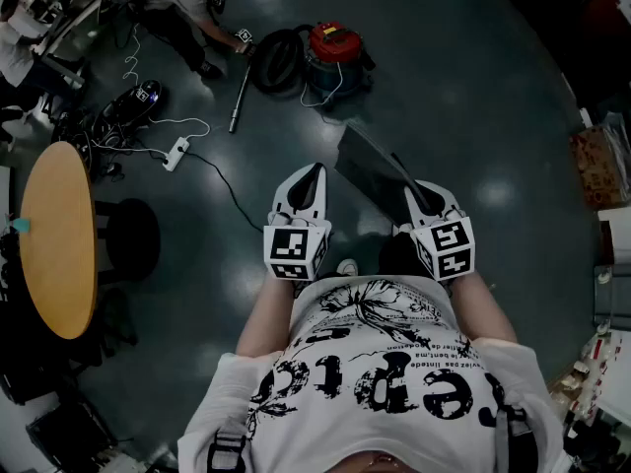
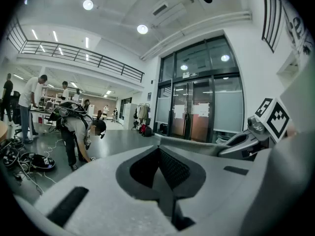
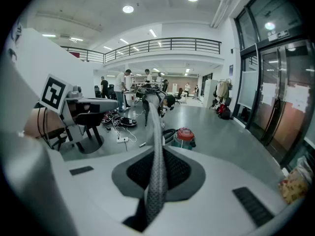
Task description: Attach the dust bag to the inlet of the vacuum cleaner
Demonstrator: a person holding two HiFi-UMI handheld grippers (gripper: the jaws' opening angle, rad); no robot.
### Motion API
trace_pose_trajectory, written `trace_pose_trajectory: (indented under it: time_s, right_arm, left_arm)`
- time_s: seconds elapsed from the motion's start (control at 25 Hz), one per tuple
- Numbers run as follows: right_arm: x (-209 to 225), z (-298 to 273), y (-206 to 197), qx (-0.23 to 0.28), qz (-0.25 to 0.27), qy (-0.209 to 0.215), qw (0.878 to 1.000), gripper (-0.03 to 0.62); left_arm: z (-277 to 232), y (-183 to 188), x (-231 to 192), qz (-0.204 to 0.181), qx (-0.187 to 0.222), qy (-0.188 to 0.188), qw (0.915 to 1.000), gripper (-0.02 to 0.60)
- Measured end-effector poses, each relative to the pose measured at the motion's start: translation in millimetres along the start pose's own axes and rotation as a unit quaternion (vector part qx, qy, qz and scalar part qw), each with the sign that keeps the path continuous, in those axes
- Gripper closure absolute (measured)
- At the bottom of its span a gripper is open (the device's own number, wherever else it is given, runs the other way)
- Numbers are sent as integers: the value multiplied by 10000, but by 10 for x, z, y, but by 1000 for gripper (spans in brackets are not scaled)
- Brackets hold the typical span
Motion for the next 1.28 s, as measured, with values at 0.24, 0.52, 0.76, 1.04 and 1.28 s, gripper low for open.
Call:
trace_pose_trajectory:
  time_s: [0.24, 0.52, 0.76, 1.04, 1.28]
  right_arm:
    - [409, -315, 7, -10, 41, 218, 9998, 569]
    - [1438, -758, 238, 52, 143, 679, 9976, 569]
    - [2471, -1034, 584, 162, 541, 1232, 9908, 569]
    - [3614, -1447, 850, 109, 698, 1347, 9884, 569]
    - [4050, -1833, 918, -14, 700, 1420, 9874, 569]
  left_arm:
    - [-437, -42, -82, 98, -39, 306, 9995, 577]
    - [-1342, 87, 7, 356, -89, 978, 9945, 577]
    - [-2249, 467, 258, 330, 82, 1483, 9884, 577]
    - [-3105, 558, 456, 416, -85, 1845, 9819, 577]
    - [-3434, 452, 400, 419, -462, 1916, 9795, 577]
Point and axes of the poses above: the fingertips, and each gripper's own axes: z backward along the fingers, x to its right, y out of its top, the point moved 3 cm from there along z, backward along the fingers
